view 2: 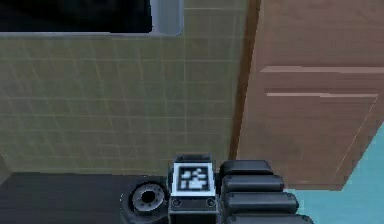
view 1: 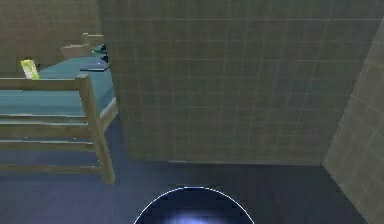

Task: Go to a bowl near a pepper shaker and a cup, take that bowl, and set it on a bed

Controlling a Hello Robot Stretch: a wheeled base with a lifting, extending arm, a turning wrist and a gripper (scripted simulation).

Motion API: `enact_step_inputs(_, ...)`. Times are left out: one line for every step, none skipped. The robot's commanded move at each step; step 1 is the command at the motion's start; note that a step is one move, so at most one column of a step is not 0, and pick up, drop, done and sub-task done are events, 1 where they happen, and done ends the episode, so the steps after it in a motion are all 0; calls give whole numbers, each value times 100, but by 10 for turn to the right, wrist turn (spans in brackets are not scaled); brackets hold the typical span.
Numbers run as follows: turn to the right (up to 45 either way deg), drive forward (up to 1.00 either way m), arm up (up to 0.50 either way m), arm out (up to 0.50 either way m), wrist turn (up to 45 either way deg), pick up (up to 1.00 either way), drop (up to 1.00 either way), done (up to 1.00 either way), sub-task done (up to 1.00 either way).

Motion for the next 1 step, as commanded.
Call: enact_step_inputs(-390, 0, 0, 0, 0, 0, 0, 0, 0)
